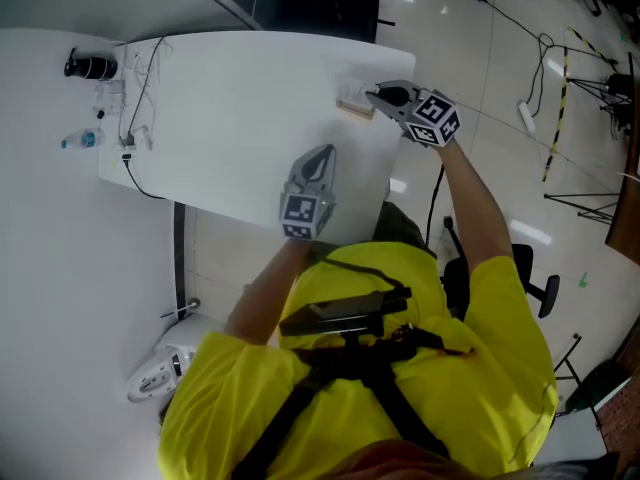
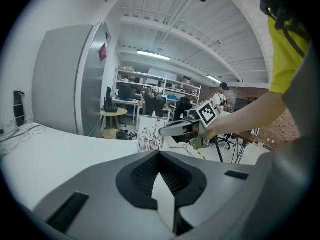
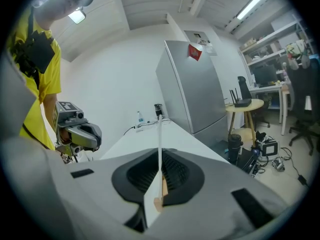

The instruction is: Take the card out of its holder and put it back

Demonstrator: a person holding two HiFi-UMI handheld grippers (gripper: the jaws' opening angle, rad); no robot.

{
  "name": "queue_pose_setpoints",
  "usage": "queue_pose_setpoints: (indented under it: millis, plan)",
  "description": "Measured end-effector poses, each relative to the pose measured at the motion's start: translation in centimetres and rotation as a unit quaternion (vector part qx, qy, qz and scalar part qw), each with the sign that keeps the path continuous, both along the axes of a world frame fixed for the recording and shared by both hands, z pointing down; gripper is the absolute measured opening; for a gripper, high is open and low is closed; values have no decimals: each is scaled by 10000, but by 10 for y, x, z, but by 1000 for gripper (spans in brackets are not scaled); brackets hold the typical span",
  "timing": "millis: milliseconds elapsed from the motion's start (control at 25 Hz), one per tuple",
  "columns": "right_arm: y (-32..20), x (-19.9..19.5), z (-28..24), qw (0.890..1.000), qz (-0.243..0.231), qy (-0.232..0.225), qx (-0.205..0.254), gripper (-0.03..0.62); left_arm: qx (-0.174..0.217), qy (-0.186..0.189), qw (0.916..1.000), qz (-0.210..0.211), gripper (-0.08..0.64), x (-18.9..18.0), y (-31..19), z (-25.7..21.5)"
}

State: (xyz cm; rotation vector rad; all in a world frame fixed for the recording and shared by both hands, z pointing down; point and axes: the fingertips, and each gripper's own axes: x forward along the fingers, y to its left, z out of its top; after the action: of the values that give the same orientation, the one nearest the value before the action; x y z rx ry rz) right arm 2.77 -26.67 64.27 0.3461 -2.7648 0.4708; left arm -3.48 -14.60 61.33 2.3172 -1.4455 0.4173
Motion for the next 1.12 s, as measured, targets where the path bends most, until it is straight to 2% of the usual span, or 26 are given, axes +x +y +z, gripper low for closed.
queue_pose_setpoints:
  millis: [320,600,680,800,920,1040,1120]
  plan:
    - [6,6,17,9999,-19,138,22,20,-15,38,9999,-99,4,-3,2,4]
    - [11,3,46,9993,222,290,-74,25,-53,76,9999,-99,4,-3,-1,7]
    - [11,2,49,9989,354,295,-105,95,-81,70,9999,-84,4,-5,-1,7]
    - [7,9,41,9972,672,324,6,110,-54,98,9999,-61,4,-9,-1,5]
    - [7,26,17,9926,1185,218,122,110,2,168,9999,-18,4,-13,-1,2]
    - [20,46,-15,9830,1819,72,227,108,127,252,9996,56,3,-16,-4,-7]
    - [38,61,-35,9721,2326,42,283,78,172,280,9994,143,3,-16,-1,-12]
